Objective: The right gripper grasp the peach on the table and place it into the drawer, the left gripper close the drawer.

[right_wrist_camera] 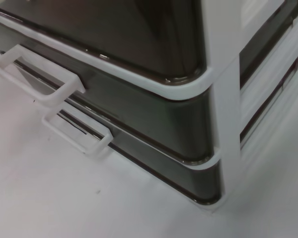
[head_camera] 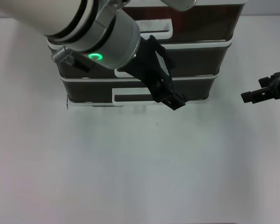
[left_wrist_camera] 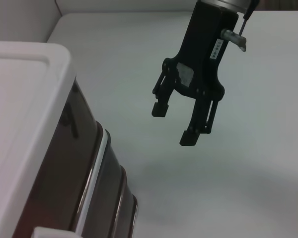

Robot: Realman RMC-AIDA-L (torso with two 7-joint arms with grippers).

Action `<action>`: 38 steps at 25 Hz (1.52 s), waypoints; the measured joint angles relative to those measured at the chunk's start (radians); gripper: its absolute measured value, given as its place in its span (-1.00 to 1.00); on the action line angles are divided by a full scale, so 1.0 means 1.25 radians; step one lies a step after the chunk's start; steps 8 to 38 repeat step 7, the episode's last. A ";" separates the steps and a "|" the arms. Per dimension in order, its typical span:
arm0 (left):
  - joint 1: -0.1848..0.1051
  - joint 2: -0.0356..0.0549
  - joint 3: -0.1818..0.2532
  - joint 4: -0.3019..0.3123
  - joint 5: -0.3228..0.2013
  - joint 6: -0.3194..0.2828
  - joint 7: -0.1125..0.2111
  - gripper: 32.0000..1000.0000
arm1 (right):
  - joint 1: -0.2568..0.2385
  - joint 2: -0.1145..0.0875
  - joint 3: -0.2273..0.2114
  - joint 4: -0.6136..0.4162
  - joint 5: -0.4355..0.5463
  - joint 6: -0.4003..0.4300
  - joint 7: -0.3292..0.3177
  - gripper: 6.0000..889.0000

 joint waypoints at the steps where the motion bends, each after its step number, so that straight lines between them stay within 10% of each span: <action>1: 0.001 0.0002 0.000 0.001 0.000 0.000 -0.001 0.58 | 0.000 0.000 0.000 0.000 0.000 -0.001 0.000 0.96; 38: 0.024 0.0014 -0.005 0.014 0.003 0.000 -0.001 0.58 | -0.004 0.000 0.002 0.000 0.004 -0.009 0.000 0.96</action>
